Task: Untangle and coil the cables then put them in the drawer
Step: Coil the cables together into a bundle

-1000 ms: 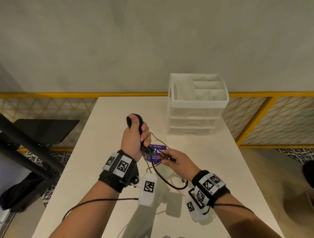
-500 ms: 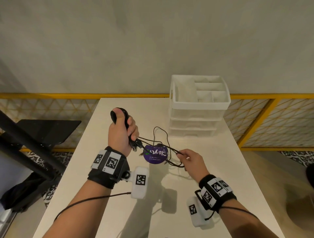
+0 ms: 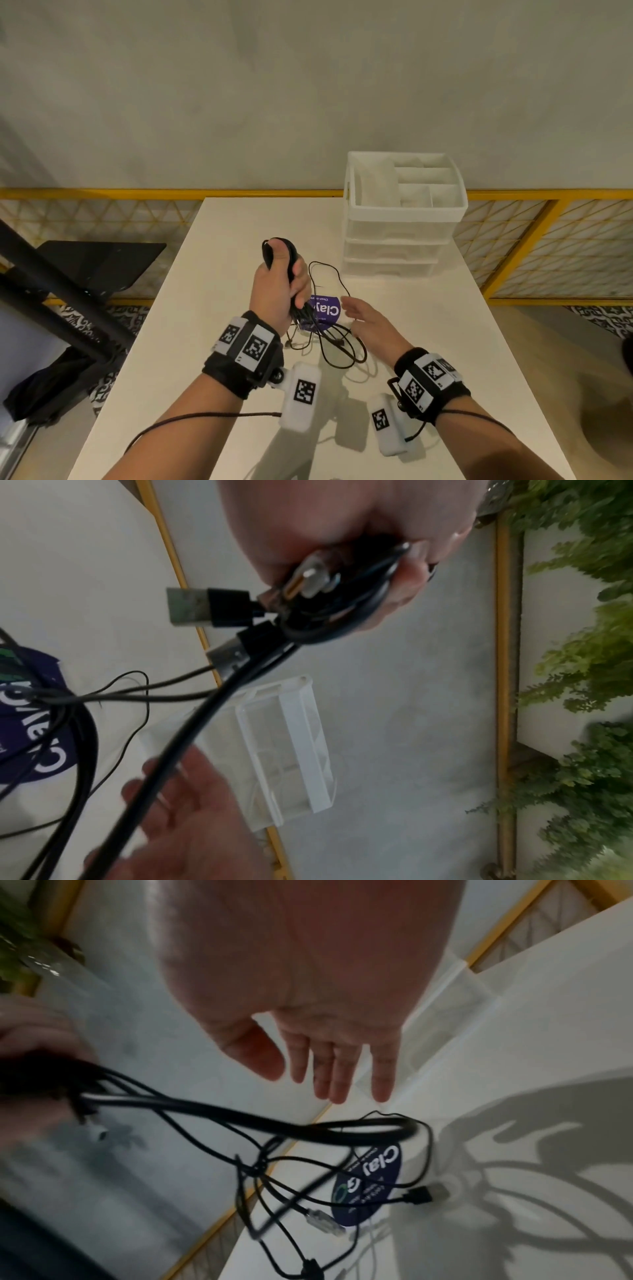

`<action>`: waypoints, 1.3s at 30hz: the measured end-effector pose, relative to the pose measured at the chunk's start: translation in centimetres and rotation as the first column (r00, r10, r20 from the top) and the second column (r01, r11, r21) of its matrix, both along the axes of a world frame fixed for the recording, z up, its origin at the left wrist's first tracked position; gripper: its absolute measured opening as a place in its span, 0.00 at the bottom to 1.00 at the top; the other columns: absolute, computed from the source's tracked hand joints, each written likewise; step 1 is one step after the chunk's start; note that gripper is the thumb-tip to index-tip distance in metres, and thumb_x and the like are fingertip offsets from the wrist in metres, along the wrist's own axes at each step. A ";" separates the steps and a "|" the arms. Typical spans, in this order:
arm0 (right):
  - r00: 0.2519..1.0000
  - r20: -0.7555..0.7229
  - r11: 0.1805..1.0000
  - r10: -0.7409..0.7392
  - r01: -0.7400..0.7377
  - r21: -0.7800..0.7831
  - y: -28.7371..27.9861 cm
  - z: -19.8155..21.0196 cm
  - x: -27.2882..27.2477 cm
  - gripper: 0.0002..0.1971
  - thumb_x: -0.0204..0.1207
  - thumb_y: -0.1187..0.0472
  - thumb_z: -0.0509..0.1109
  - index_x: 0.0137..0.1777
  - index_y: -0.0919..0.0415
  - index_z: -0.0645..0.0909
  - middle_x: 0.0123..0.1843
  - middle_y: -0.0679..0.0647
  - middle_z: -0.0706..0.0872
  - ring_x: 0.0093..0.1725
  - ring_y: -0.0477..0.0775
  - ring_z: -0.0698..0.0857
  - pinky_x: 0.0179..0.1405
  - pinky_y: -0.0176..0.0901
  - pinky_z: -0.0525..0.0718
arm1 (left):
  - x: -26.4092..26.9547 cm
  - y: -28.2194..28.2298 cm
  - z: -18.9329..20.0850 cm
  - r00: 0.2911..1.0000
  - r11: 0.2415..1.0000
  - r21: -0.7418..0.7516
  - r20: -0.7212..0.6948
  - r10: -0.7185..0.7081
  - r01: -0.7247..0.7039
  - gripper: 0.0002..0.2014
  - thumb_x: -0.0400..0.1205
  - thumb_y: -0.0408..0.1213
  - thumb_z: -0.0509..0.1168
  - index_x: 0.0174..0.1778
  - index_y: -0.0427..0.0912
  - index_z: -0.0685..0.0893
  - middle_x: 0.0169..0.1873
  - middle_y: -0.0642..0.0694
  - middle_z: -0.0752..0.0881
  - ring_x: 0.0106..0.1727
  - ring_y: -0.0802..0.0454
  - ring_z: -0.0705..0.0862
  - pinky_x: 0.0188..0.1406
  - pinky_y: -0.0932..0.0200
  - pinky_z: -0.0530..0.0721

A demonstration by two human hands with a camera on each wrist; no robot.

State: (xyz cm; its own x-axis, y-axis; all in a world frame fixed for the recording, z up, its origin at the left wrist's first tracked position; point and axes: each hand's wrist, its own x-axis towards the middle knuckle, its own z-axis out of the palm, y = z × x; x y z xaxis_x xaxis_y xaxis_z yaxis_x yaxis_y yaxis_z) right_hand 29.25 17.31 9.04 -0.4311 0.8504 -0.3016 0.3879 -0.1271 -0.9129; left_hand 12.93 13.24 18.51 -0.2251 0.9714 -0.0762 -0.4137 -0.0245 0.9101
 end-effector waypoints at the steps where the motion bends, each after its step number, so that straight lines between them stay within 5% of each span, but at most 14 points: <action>1: 0.999 -0.016 0.999 0.028 -0.028 0.018 0.0 0.2 -0.5 0.25 0.75 0.72 0.61 0.73 0.58 0.68 0.61 0.47 0.77 0.62 0.43 0.74 0.47 0.15 0.73 | 0.1 0.0 -0.1 1.000 1.000 -0.001 0.004 -0.005 0.005 0.28 0.73 0.66 0.52 0.20 0.45 0.70 0.13 0.52 0.64 0.12 0.56 0.62 0.12 0.64 0.63; 5: 0.942 0.268 0.957 0.201 -0.247 0.150 -0.2 -0.7 -1.8 0.26 0.72 0.49 0.71 0.70 0.49 0.73 0.65 0.47 0.84 0.65 0.47 0.80 0.64 0.36 0.76 | 0.5 0.1 0.0 0.998 0.999 -0.003 0.052 -0.035 0.035 0.28 0.73 0.66 0.52 0.21 0.44 0.70 0.13 0.51 0.64 0.11 0.56 0.62 0.12 0.64 0.63; 10: 0.889 0.396 0.942 0.230 -0.306 0.140 -0.7 -2.1 -2.5 0.15 0.77 0.58 0.65 0.62 0.54 0.81 0.53 0.53 0.88 0.55 0.56 0.85 0.52 0.35 0.76 | 0.3 -0.2 -0.2 0.998 0.998 0.010 -0.032 -0.060 0.060 0.29 0.71 0.67 0.52 0.21 0.43 0.70 0.14 0.51 0.64 0.12 0.56 0.62 0.13 0.63 0.62; 15: 0.979 0.181 0.988 0.095 -0.115 0.099 -0.4 -2.5 -1.4 0.08 0.80 0.64 0.59 0.50 0.58 0.80 0.37 0.54 0.84 0.37 0.57 0.85 0.46 0.47 0.82 | -1.4 -0.1 -0.6 0.968 0.999 -0.038 -0.250 -0.002 -0.008 0.28 0.72 0.65 0.53 0.24 0.42 0.69 0.13 0.52 0.65 0.13 0.54 0.63 0.14 0.63 0.62; 18: 0.996 0.042 0.995 -0.079 0.077 0.065 0.0 -2.2 -0.8 0.07 0.82 0.66 0.56 0.48 0.62 0.76 0.29 0.53 0.79 0.30 0.54 0.80 0.35 0.35 0.79 | -2.2 0.0 -0.9 0.914 0.996 -0.069 -0.405 0.026 -0.058 0.27 0.78 0.61 0.53 0.24 0.40 0.70 0.11 0.52 0.66 0.13 0.51 0.64 0.15 0.63 0.65; 22: 0.951 -0.207 0.973 -0.230 0.225 -0.050 0.2 -1.3 0.1 0.10 0.84 0.65 0.53 0.44 0.66 0.73 0.31 0.52 0.75 0.29 0.52 0.74 0.42 0.49 0.76 | -3.2 0.2 -1.5 0.861 0.983 -0.118 -0.506 0.061 -0.139 0.25 0.83 0.53 0.54 0.24 0.40 0.72 0.09 0.52 0.68 0.13 0.53 0.65 0.15 0.62 0.66; 26: 0.868 -0.312 0.920 -0.387 0.342 -0.190 0.4 -0.9 0.6 0.14 0.83 0.67 0.54 0.37 0.63 0.73 0.31 0.54 0.74 0.29 0.55 0.74 0.40 0.48 0.81 | -4.3 0.3 -1.2 0.835 0.960 -0.108 -0.524 0.166 -0.258 0.25 0.83 0.53 0.56 0.25 0.41 0.74 0.09 0.52 0.69 0.12 0.54 0.66 0.12 0.66 0.65; 33: 0.784 -0.229 0.808 -0.577 0.505 -0.305 1.0 -1.7 1.7 0.12 0.83 0.67 0.53 0.39 0.63 0.73 0.29 0.56 0.71 0.19 0.53 0.76 0.36 0.55 0.83 | -5.3 0.2 -0.8 0.820 0.934 -0.070 -0.505 0.270 -0.350 0.24 0.83 0.55 0.55 0.29 0.41 0.75 0.15 0.50 0.71 0.13 0.55 0.67 0.12 0.67 0.66; 37: 0.656 -0.182 0.658 -0.733 0.615 -0.435 1.6 -1.6 3.1 0.13 0.82 0.71 0.50 0.39 0.63 0.71 0.31 0.59 0.74 0.27 0.61 0.79 0.24 0.48 0.86 | -5.9 -0.1 -0.7 0.799 0.913 -0.068 -0.512 0.314 -0.402 0.23 0.82 0.57 0.54 0.29 0.43 0.75 0.19 0.48 0.72 0.15 0.53 0.68 0.13 0.65 0.66; 39: 0.670 -0.143 0.653 -0.728 0.616 -0.440 1.7 -1.5 3.6 0.09 0.82 0.70 0.52 0.43 0.65 0.72 0.34 0.61 0.76 0.29 0.63 0.80 0.17 0.42 0.86 | -6.0 -0.2 -0.8 0.810 0.911 -0.065 -0.487 0.326 -0.406 0.24 0.82 0.58 0.53 0.28 0.44 0.75 0.18 0.49 0.72 0.15 0.54 0.67 0.14 0.64 0.66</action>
